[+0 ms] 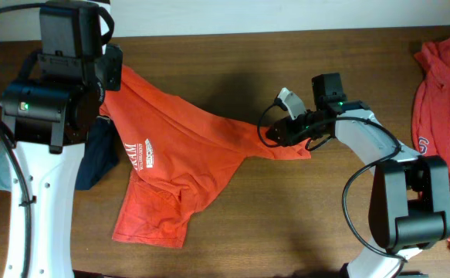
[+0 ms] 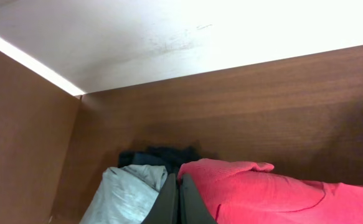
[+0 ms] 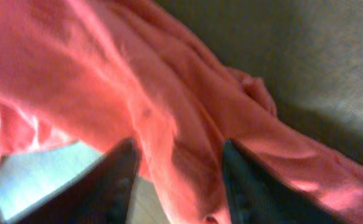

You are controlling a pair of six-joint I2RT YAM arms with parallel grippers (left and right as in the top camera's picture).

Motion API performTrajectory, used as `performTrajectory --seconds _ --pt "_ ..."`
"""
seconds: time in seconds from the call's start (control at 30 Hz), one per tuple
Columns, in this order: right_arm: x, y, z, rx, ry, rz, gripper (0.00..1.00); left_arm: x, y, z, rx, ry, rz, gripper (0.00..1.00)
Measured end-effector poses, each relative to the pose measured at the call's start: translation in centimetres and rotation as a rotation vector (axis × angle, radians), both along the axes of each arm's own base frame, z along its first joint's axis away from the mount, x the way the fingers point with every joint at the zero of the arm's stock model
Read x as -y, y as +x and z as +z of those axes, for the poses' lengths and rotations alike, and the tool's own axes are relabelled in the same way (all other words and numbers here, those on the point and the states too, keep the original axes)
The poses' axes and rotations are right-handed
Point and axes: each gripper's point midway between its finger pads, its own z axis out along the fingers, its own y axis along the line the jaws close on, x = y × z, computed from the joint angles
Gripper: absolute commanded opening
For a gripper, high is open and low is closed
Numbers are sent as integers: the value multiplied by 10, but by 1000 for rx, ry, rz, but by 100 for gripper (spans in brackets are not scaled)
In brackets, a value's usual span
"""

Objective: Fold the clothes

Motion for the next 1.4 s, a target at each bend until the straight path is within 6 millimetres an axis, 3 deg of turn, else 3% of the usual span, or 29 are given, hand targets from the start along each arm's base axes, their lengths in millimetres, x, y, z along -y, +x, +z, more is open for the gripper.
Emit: performTrajectory --seconds 0.03,0.17,0.37,0.5,0.7,0.77,1.0,1.2,1.4 --pt "0 -1 -1 -6 -1 -1 18 0 0 0 0 -1 -1 0" --pt "2 -12 -4 -56 -10 4 4 1 0 0 0 -3 -3 0" --pt "2 -23 -4 -105 -12 -1 4 1 0 0 0 -3 -4 0" --pt "3 -24 19 -69 -11 -11 4 1 0 0 -1 -2 -4 0" --pt "15 -16 103 123 -48 -94 4 1 1 1 5 -2 -5 0" --pt "31 -13 139 213 -101 -203 4 1 2 3 15 -2 -5 0" --pt "91 -28 216 417 -241 -562 4 -5 4 17 65 11 25 0" --pt "120 -58 281 602 -257 -726 4 -10 -16 62 187 -9 33 0" --pt "133 -95 353 780 -202 -814 4 -21 -82 127 380 -53 27 0"
